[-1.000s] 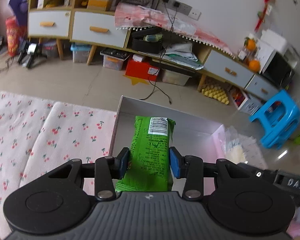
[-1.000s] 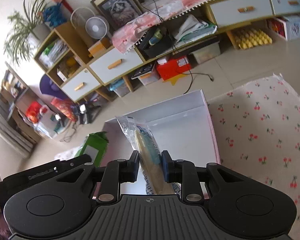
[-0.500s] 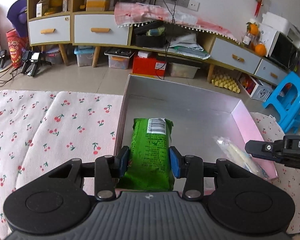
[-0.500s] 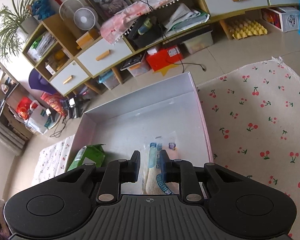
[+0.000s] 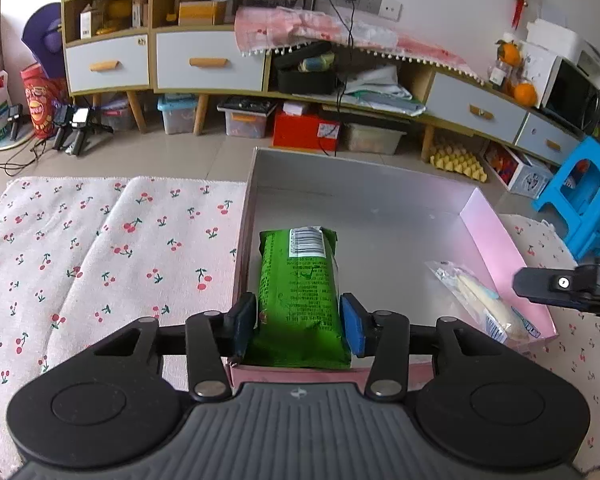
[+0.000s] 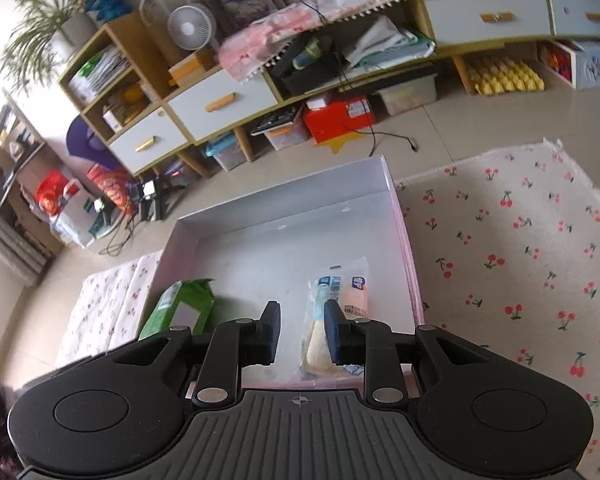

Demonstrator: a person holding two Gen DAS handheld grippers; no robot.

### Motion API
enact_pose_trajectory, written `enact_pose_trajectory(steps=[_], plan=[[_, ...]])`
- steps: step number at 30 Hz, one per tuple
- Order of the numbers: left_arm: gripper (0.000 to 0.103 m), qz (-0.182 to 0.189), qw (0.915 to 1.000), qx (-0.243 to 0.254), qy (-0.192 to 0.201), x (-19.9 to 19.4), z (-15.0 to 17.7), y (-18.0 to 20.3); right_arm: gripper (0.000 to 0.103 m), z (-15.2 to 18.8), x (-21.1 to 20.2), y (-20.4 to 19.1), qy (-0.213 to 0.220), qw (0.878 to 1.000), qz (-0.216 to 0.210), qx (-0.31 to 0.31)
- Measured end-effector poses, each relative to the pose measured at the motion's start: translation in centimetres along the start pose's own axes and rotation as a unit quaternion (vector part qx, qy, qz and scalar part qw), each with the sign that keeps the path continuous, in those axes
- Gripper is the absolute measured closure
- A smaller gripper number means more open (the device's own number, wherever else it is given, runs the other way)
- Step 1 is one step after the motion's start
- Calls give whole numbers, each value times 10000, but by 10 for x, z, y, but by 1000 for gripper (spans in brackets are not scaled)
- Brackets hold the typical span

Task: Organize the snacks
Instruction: 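Lower both packs into the pink box and open both tools, then move both tools back over the remaining snack pile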

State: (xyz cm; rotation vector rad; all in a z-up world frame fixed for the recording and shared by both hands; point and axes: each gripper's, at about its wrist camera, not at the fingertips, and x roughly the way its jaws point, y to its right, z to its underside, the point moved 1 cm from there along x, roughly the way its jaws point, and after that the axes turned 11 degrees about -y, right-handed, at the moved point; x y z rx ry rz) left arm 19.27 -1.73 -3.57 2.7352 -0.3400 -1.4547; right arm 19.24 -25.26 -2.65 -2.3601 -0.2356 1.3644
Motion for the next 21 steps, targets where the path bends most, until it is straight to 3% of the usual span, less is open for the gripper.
enact_pose_trajectory(steps=[5, 16, 21], plan=[[37, 33, 9999, 66, 151, -12, 4, 8, 71, 6, -16, -6, -23, 9997, 184, -135], [13, -258, 9968, 752, 54, -44, 17, 30, 36, 28, -60, 0, -9, 9988, 488, 41], [5, -263, 9963, 816, -41, -57, 24, 34, 29, 40, -77, -2, -55, 9982, 597, 52]])
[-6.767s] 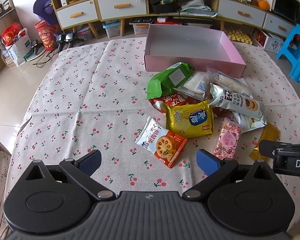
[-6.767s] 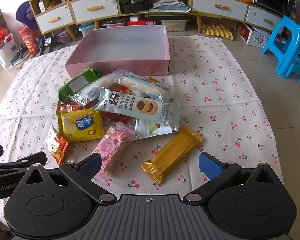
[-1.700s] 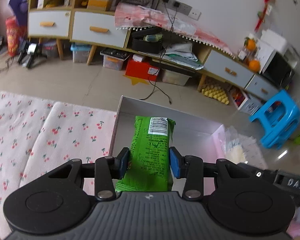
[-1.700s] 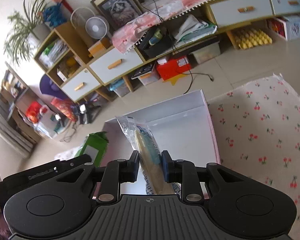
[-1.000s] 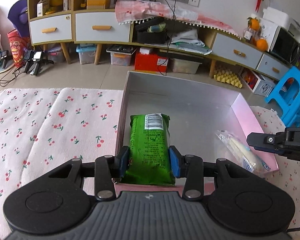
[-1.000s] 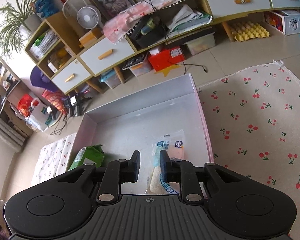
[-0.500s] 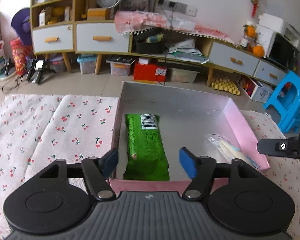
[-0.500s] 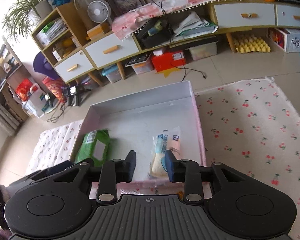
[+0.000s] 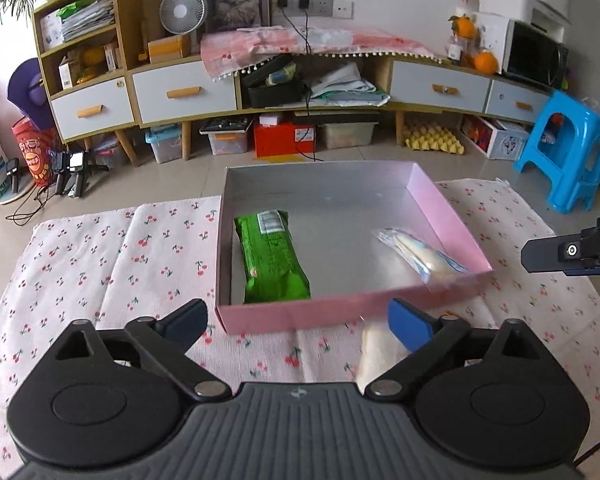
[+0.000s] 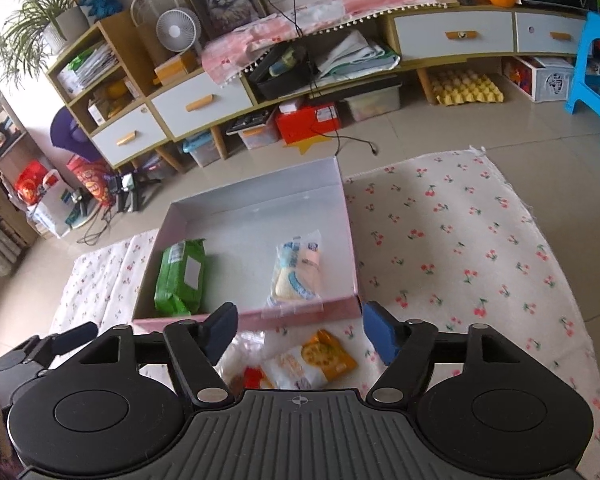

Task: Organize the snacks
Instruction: 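Move both tools back over the remaining snack pile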

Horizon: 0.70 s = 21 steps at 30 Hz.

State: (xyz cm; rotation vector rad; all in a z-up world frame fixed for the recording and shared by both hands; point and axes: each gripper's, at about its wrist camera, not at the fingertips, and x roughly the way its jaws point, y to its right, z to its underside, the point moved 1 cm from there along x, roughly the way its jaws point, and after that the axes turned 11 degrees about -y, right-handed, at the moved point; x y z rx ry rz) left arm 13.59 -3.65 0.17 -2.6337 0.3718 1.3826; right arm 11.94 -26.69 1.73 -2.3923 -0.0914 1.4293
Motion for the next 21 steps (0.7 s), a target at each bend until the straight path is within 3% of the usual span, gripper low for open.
enact_pose_trajectory(steps=[14, 21], plan=[[1, 68, 9981, -161, -597, -18, 33, -6, 22, 37, -13, -11, -353, 9989, 242, -167], [1, -114, 9990, 61, -416, -26, 51, -5, 19, 54, -13, -8, -588, 9981, 177, -88]])
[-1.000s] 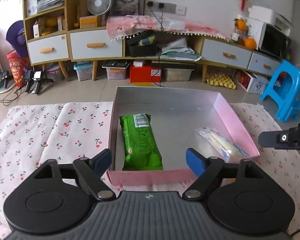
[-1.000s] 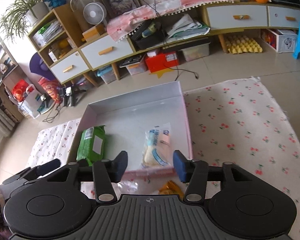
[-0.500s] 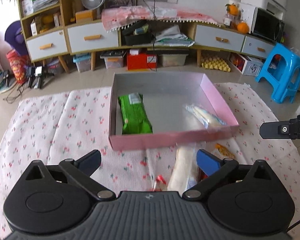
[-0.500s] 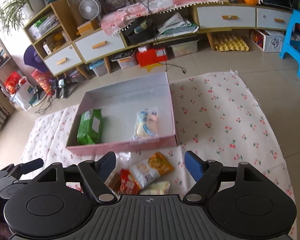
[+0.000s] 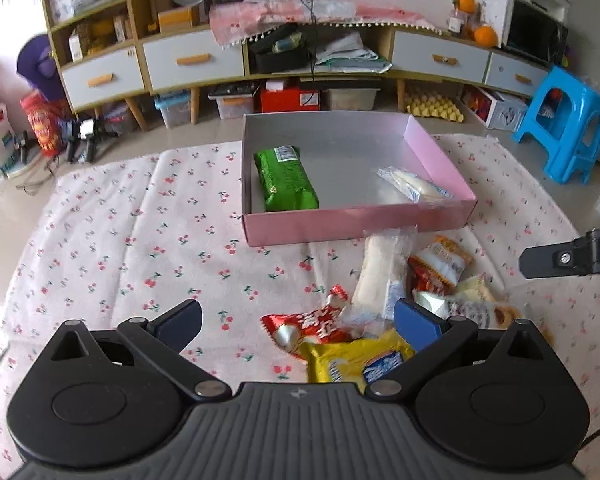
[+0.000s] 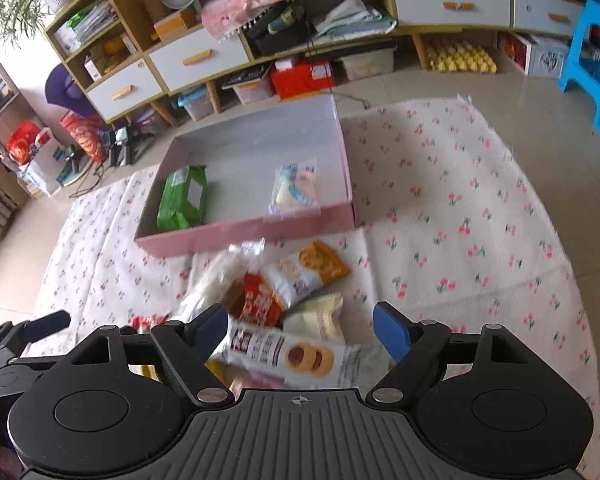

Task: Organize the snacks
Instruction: 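Move both tools back over the remaining snack pile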

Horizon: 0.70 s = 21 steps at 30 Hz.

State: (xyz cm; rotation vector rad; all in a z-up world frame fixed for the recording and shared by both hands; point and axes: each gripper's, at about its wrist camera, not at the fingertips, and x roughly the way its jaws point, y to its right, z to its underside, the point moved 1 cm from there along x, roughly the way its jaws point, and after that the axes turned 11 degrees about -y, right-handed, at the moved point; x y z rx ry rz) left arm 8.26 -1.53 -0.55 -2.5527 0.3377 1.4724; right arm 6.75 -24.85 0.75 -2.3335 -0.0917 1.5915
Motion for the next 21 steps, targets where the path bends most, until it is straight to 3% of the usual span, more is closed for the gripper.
enact_pose_trajectory(steps=[12, 21], plan=[[1, -150, 9991, 352, -163, 5, 23, -15, 16, 22, 8, 20, -213, 9987, 455, -65], [1, 65, 9978, 629, -217, 11, 43, -25, 16, 47, 19, 17, -375, 9895, 996, -977]])
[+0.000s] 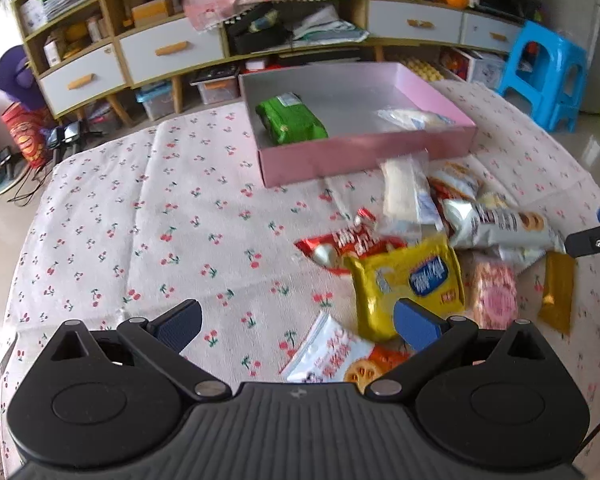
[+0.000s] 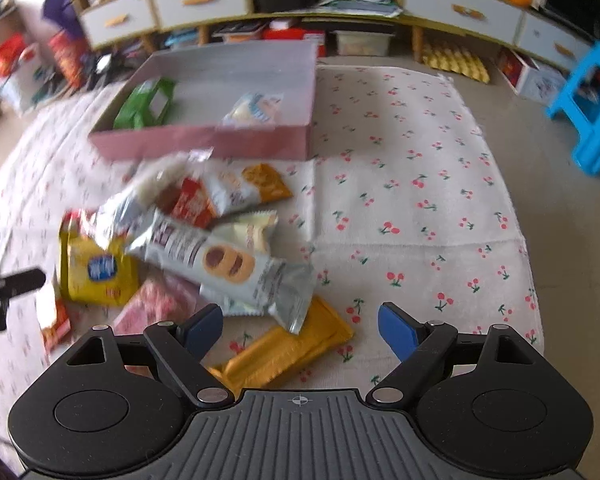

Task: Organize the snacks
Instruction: 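Move both tools back over the remaining snack pile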

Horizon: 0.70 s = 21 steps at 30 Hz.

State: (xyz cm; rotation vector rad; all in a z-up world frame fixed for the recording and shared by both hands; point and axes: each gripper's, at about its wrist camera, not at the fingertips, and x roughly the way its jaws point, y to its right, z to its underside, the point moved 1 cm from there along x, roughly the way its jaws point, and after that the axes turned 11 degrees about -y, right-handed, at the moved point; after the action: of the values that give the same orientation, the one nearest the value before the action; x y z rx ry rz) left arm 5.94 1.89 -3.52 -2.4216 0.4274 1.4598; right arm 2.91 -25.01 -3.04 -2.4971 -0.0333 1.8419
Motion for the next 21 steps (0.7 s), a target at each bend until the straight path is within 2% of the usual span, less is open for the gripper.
enact_pose_trajectory(steps=[4, 6, 10, 15, 21], plan=[[1, 117, 9996, 257, -52, 4, 14, 6, 16, 11, 4, -7, -53, 9994, -16, -352], [1, 167, 9995, 196, -199, 7, 20, 8, 16, 16, 10, -7, -125, 9995, -35, -299], [2, 376, 9963, -499, -588, 15, 25, 0, 16, 21, 24, -1, -372, 9992, -119, 53], [2, 686, 9827, -1587, -660, 17, 26, -12, 16, 21, 30, 1, -331, 9980, -129, 525], [5, 395, 9741, -2106, -720, 21, 26, -8, 16, 19, 37, -3, -239, 9973, 34, 694]])
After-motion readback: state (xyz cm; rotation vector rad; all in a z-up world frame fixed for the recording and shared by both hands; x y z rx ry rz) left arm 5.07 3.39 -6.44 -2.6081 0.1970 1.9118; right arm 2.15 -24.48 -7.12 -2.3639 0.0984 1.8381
